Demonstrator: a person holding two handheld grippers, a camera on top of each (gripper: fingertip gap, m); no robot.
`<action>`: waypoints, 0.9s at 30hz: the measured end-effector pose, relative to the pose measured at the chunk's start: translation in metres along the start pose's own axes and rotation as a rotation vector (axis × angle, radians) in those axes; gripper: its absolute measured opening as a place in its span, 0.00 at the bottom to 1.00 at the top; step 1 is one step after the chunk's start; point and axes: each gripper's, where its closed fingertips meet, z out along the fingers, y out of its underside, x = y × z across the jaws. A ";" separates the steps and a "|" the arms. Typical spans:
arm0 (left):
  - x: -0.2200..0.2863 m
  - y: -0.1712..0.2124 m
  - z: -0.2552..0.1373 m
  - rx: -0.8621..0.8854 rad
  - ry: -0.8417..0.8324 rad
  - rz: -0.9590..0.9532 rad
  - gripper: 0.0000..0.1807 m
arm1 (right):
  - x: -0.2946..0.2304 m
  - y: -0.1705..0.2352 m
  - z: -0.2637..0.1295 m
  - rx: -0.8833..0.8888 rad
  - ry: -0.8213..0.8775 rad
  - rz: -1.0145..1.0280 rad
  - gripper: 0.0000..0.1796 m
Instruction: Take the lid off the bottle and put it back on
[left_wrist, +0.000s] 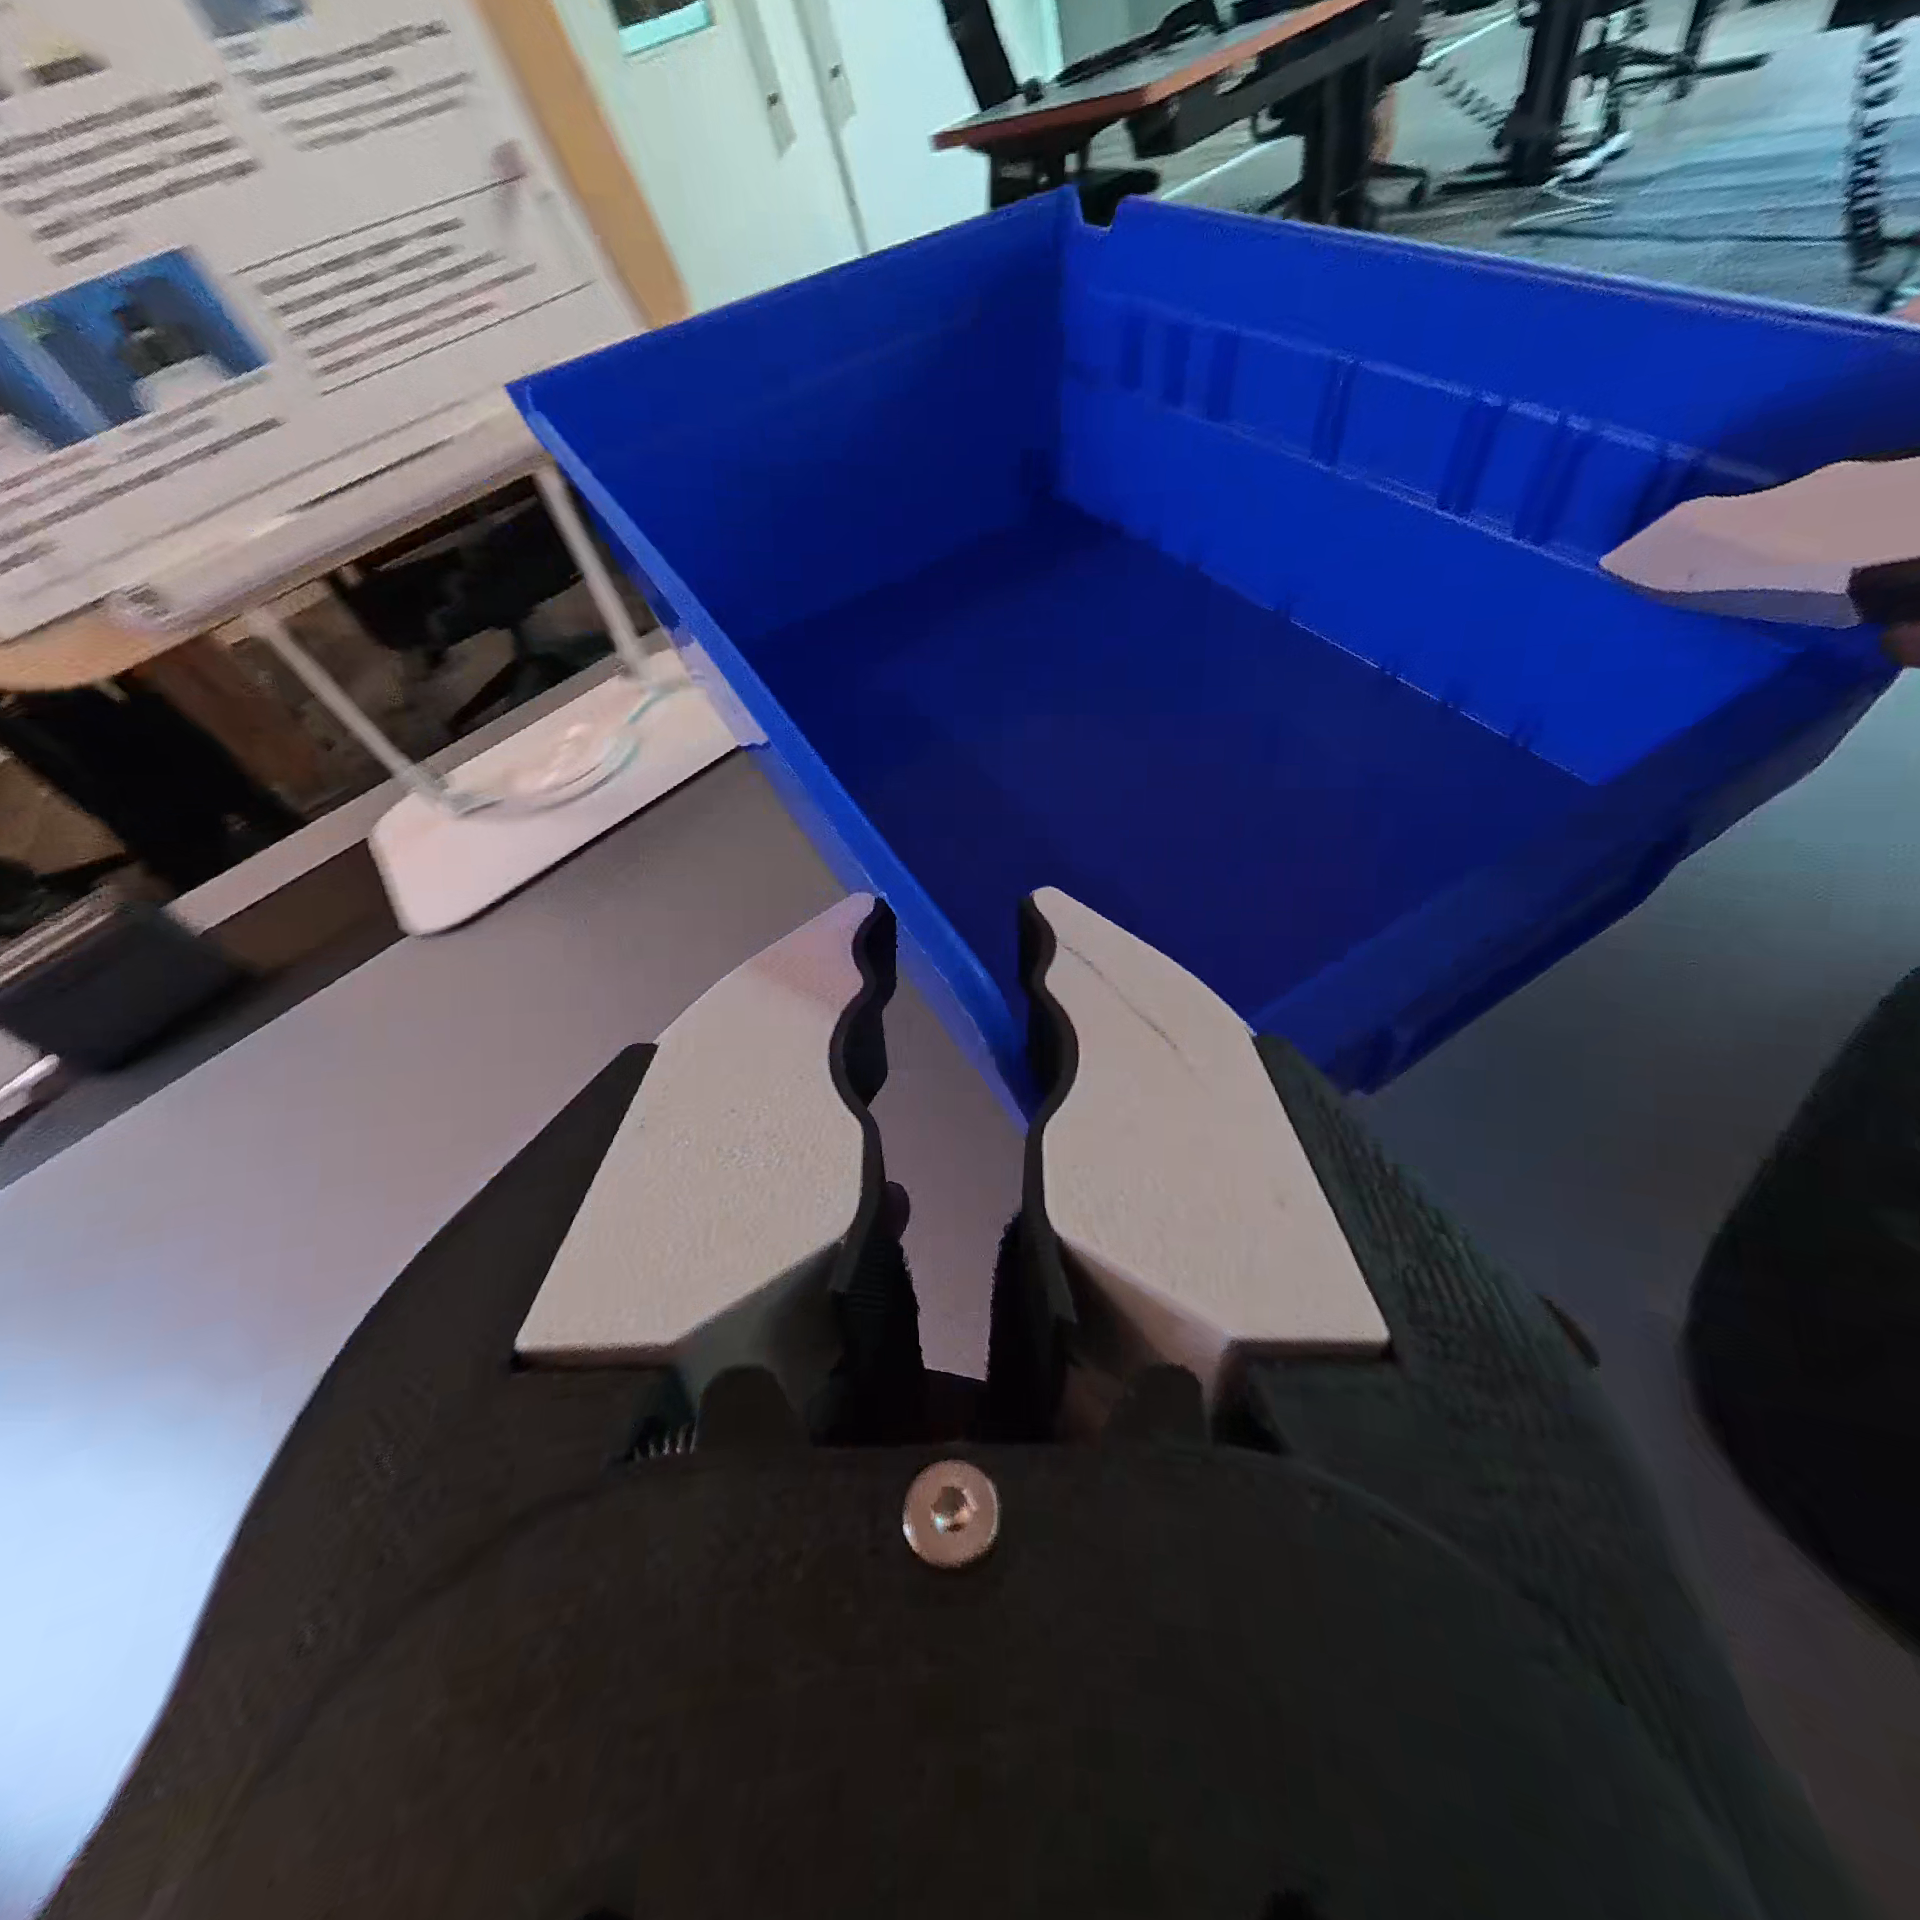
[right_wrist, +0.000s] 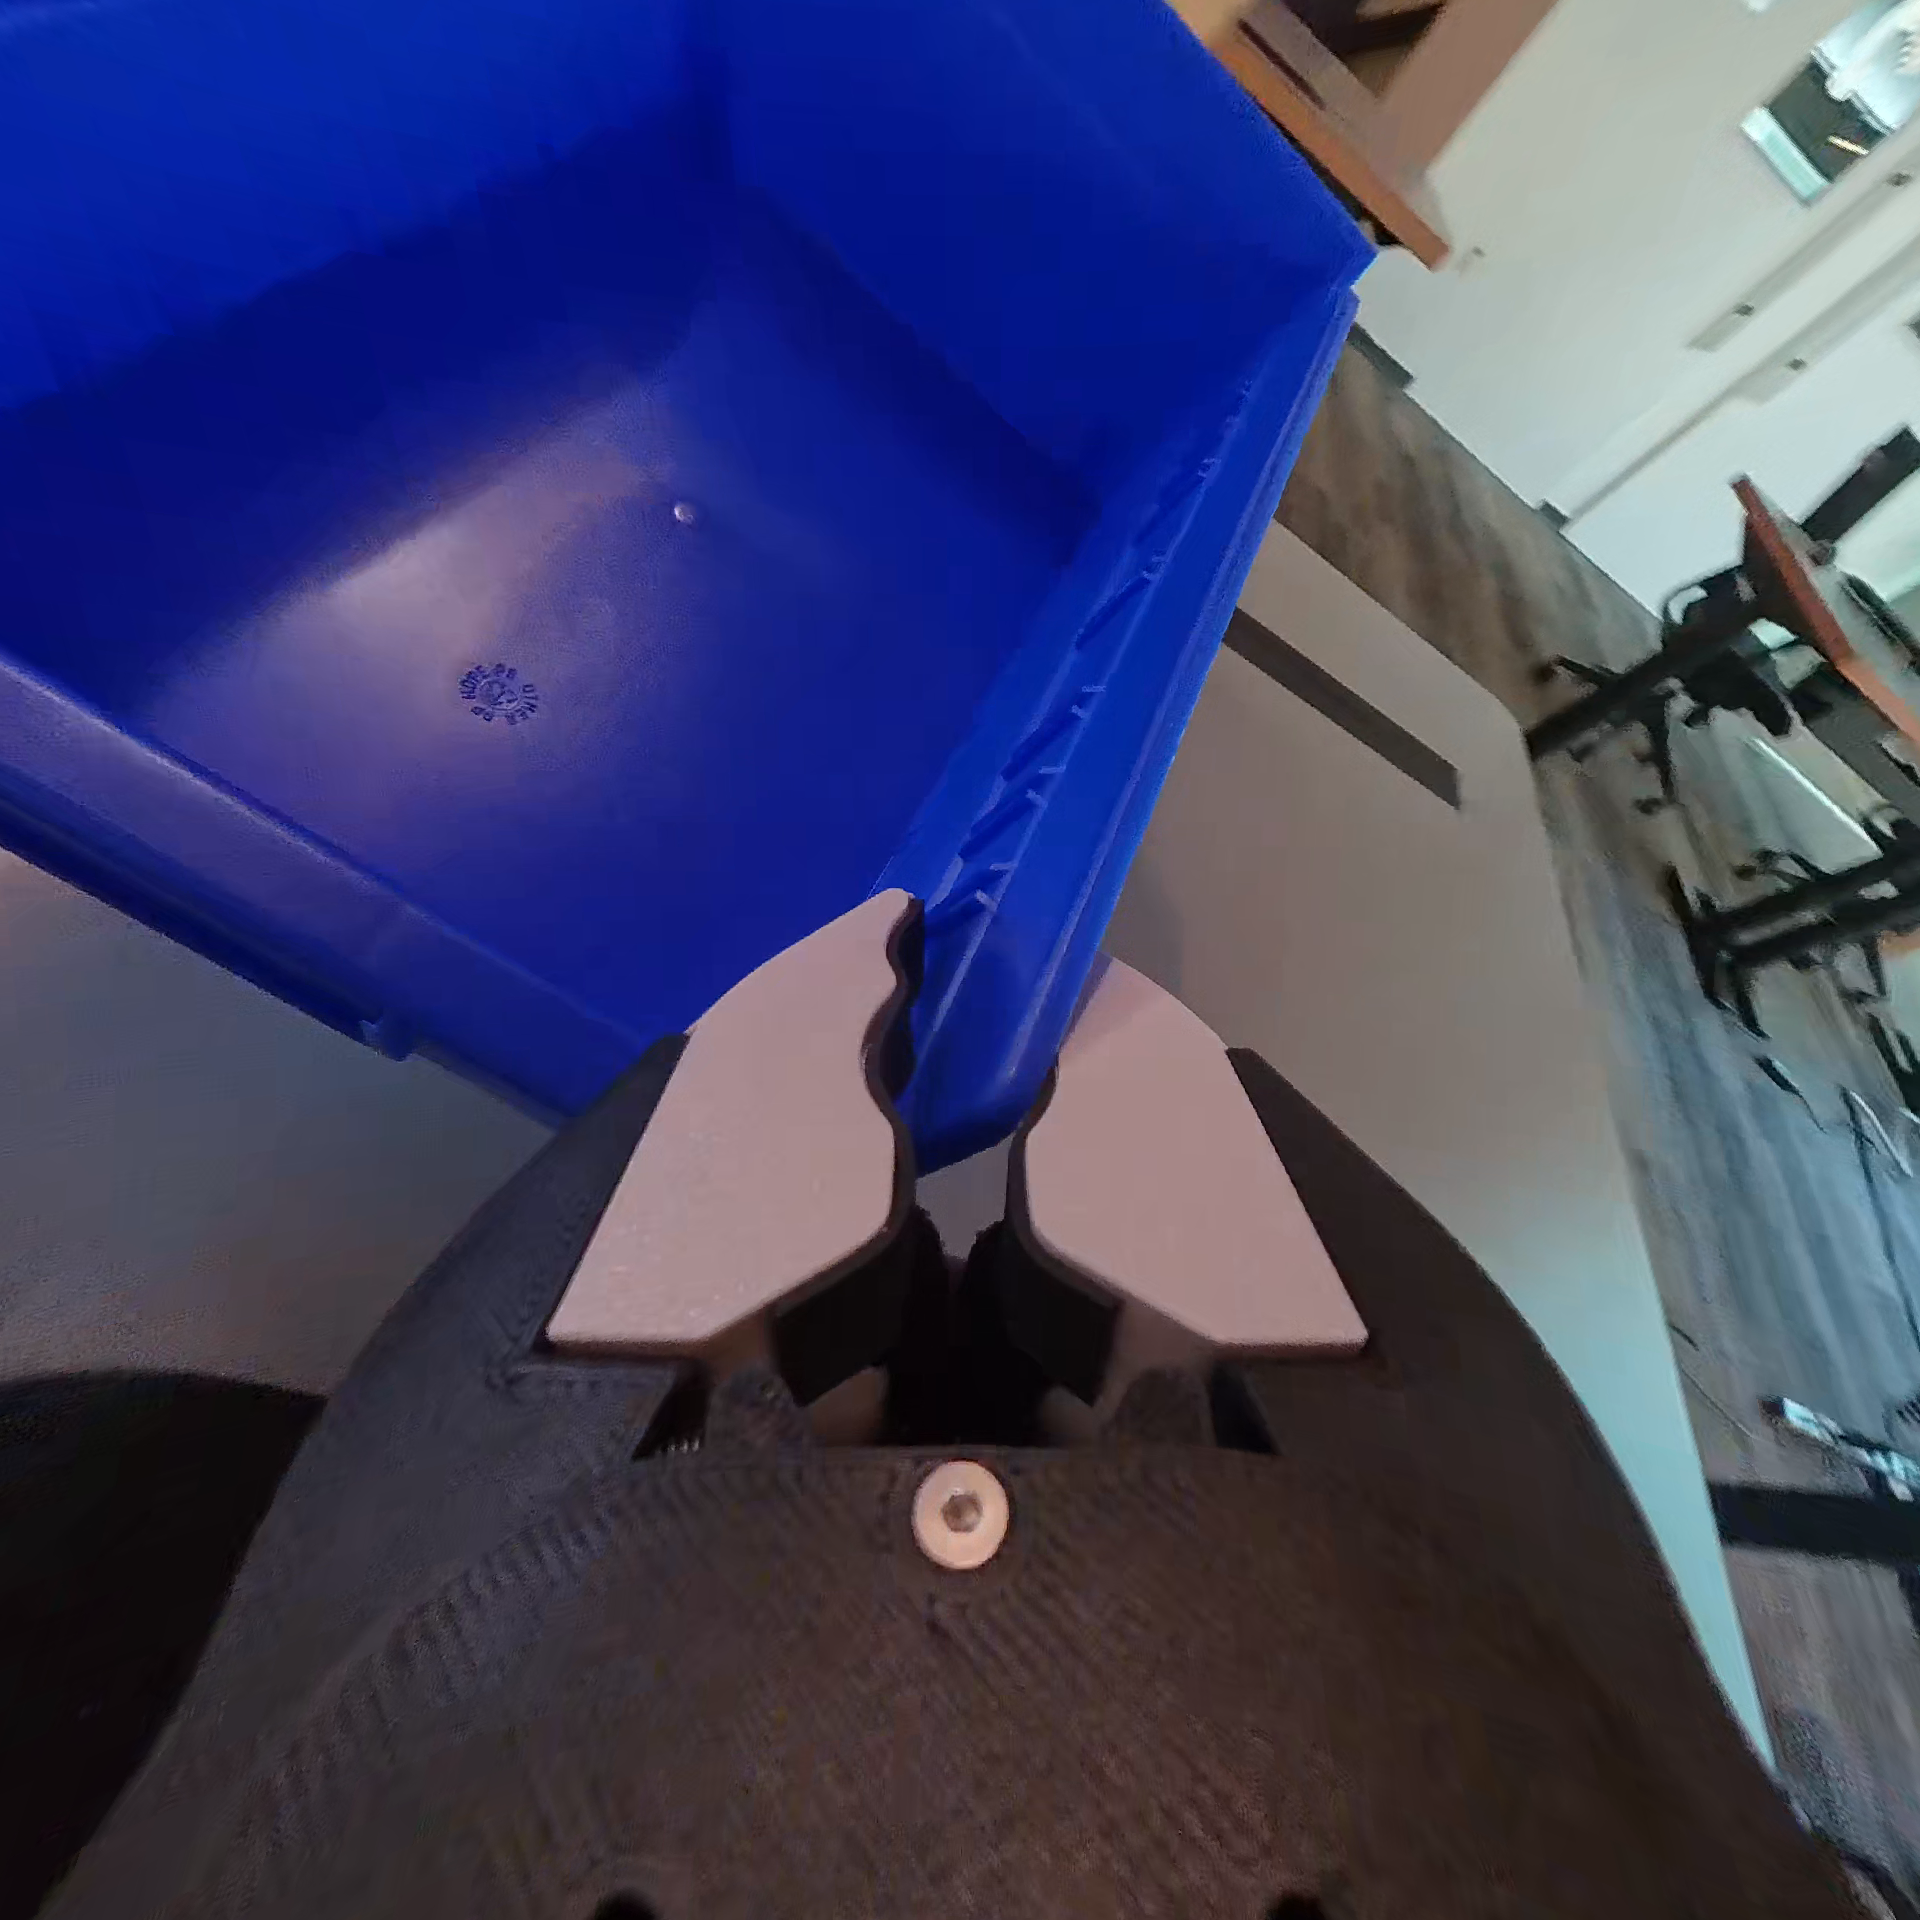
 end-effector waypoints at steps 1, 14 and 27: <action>0.014 -0.005 0.011 0.006 0.024 0.009 0.12 | 0.014 0.012 -0.004 -0.013 0.024 0.012 0.07; 0.140 -0.032 0.099 -0.011 0.219 0.085 0.13 | 0.121 0.127 -0.026 -0.139 0.188 0.179 0.07; 0.188 -0.017 0.114 -0.085 0.451 0.070 0.24 | 0.145 0.167 -0.033 -0.210 0.269 0.250 0.09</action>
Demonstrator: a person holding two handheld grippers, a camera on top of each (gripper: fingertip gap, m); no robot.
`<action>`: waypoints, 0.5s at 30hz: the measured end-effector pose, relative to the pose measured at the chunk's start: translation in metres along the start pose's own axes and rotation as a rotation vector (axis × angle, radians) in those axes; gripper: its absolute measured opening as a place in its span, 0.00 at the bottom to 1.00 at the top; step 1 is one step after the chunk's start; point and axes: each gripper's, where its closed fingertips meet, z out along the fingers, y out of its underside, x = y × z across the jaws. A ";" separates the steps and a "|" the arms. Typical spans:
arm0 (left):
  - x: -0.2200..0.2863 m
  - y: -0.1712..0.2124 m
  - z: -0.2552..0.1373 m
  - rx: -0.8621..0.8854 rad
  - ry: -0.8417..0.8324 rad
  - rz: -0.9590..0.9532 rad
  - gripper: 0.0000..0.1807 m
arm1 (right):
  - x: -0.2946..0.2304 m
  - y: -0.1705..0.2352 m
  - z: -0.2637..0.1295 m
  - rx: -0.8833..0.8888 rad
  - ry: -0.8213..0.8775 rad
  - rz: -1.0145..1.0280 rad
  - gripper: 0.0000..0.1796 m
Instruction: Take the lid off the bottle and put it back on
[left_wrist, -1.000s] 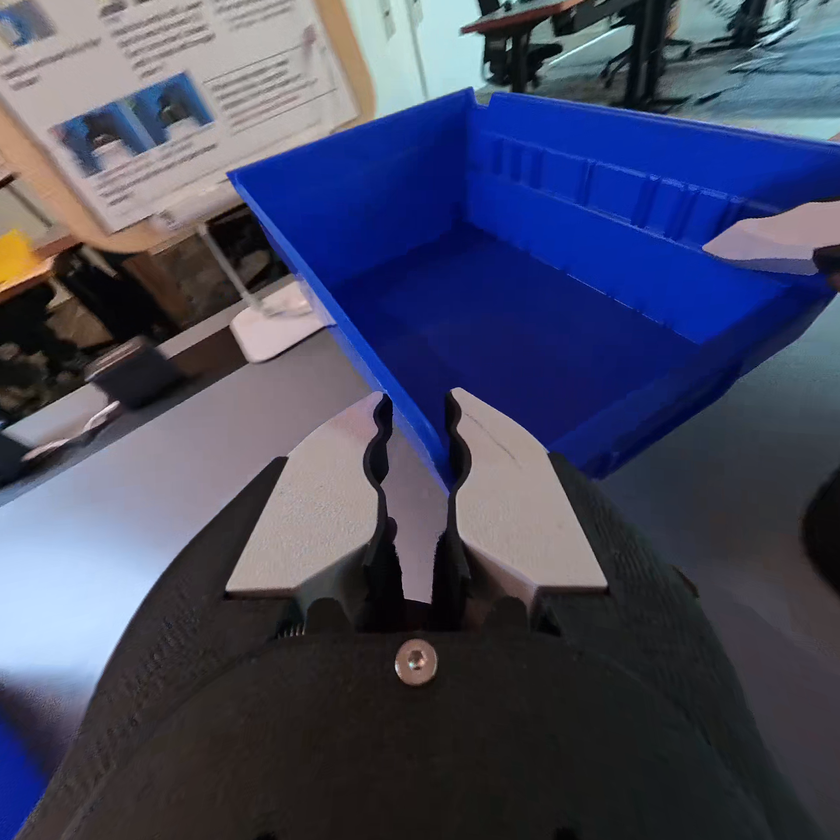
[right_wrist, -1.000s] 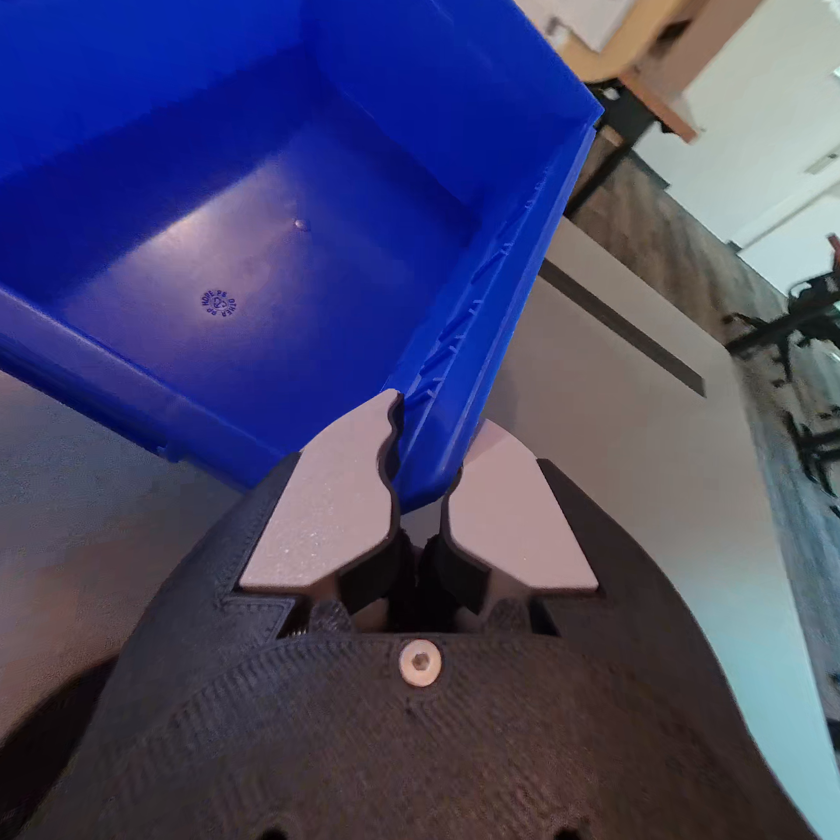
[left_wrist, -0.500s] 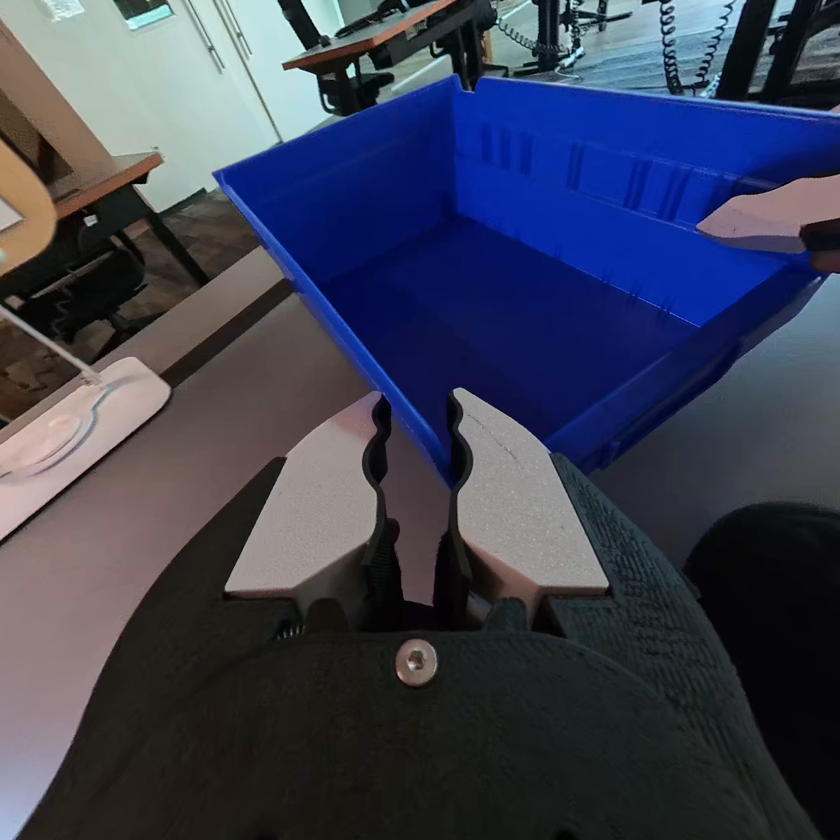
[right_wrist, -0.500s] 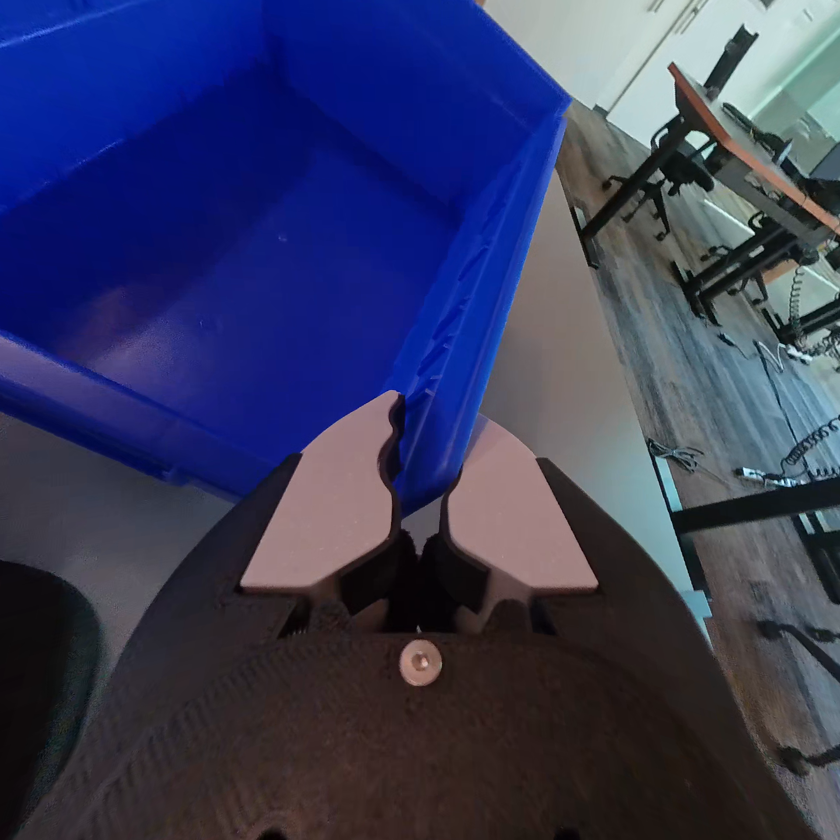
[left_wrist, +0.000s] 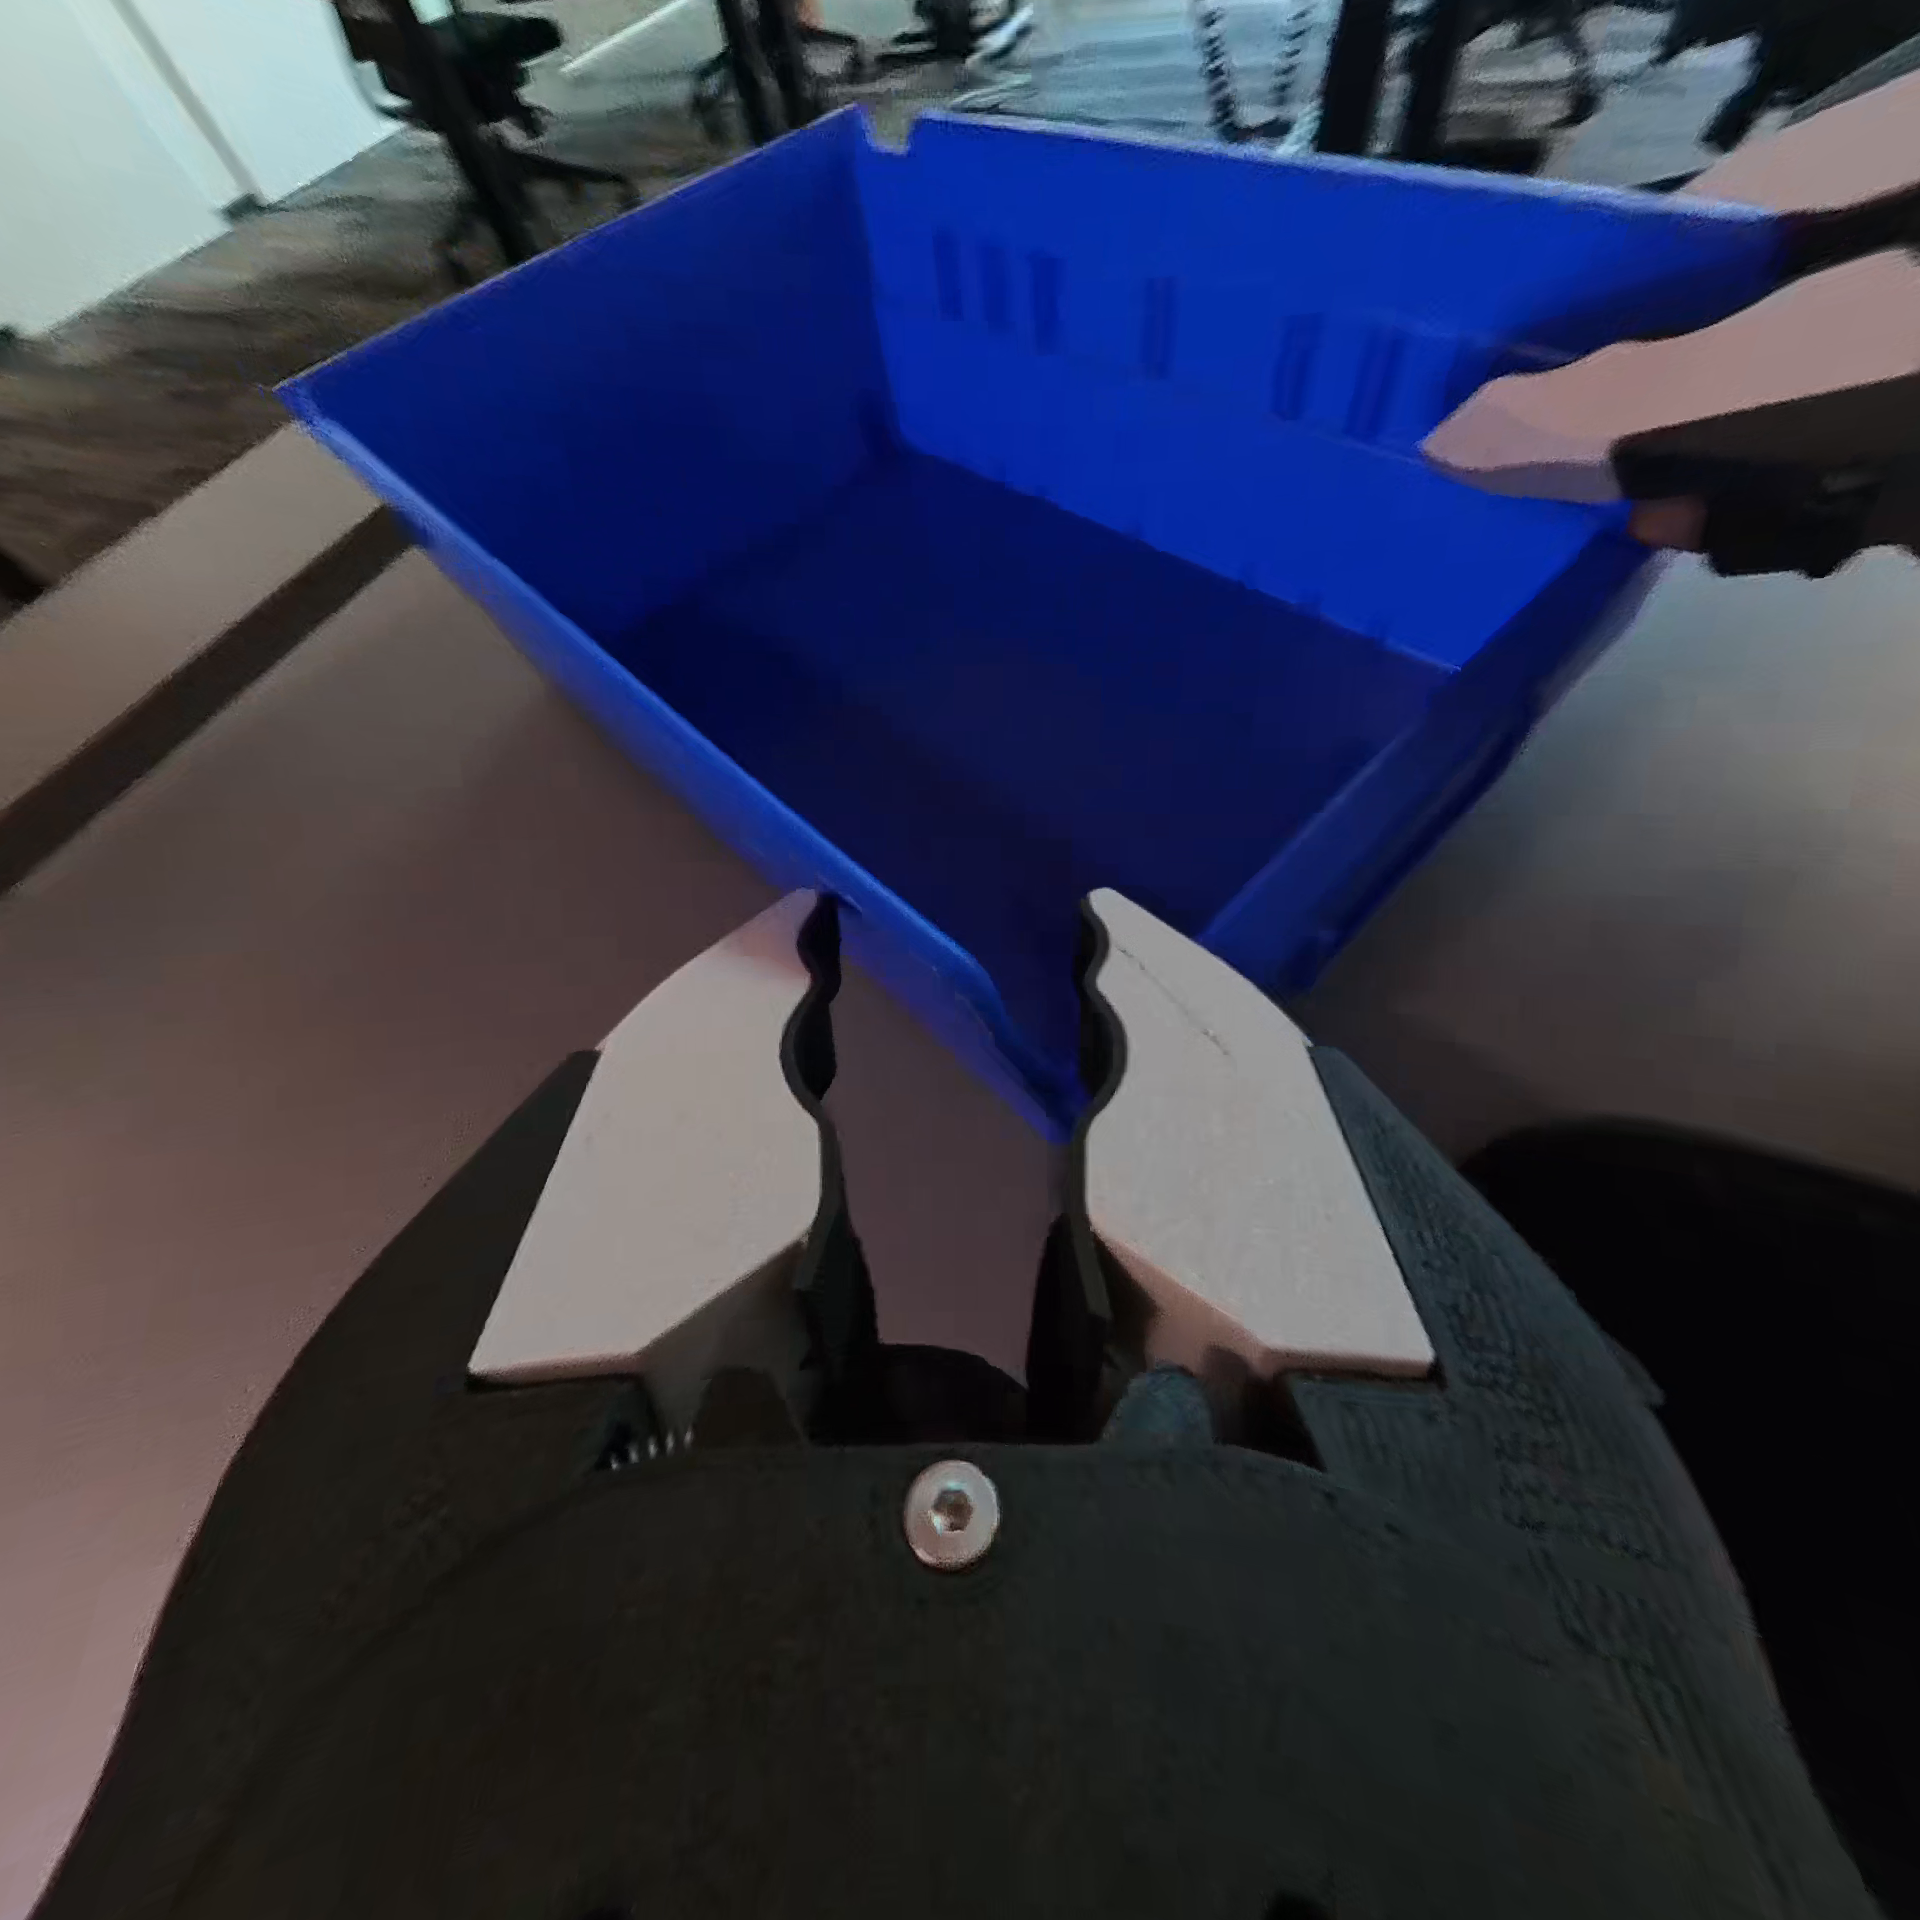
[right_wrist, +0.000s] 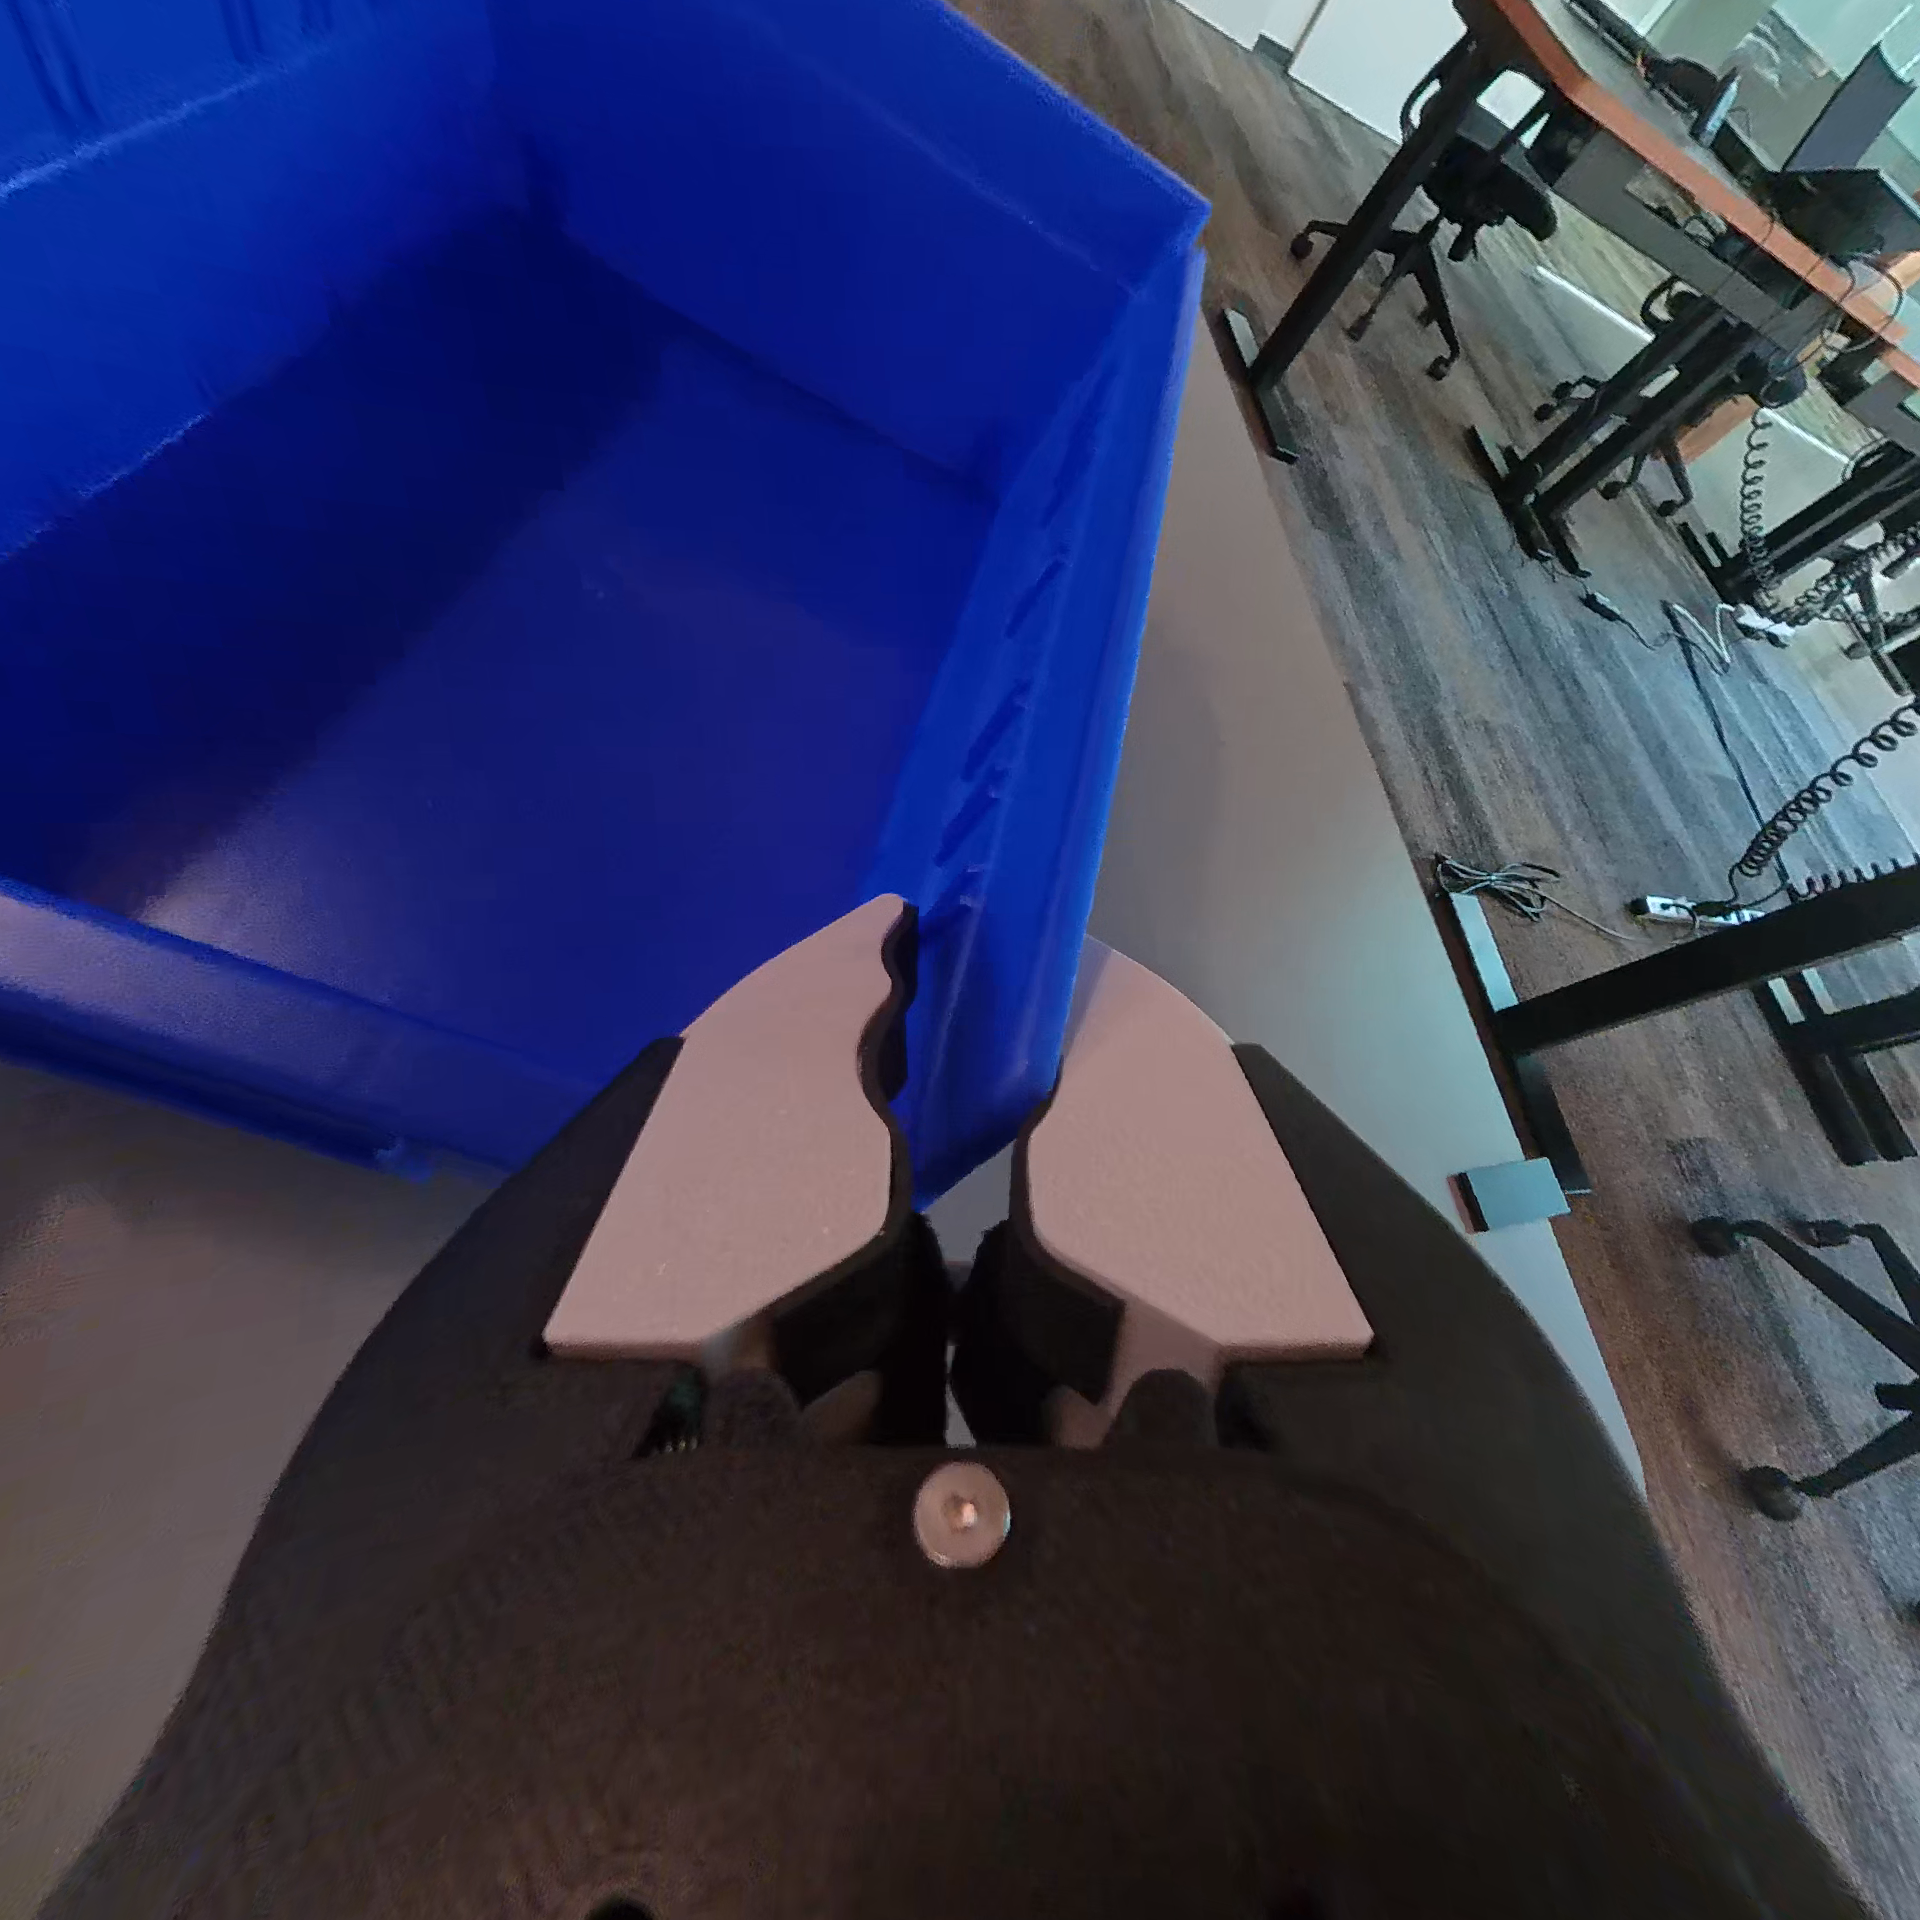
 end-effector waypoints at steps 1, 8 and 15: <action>0.003 -0.003 -0.003 0.015 0.040 -0.011 0.28 | 0.001 0.000 0.001 0.018 0.002 0.004 0.09; -0.051 -0.016 -0.114 0.174 -0.182 -0.025 0.55 | 0.016 -0.042 -0.025 0.183 0.126 0.025 0.43; -0.192 0.097 -0.353 0.123 -1.080 -0.122 0.46 | -0.111 -0.115 -0.045 0.401 -0.399 0.116 0.48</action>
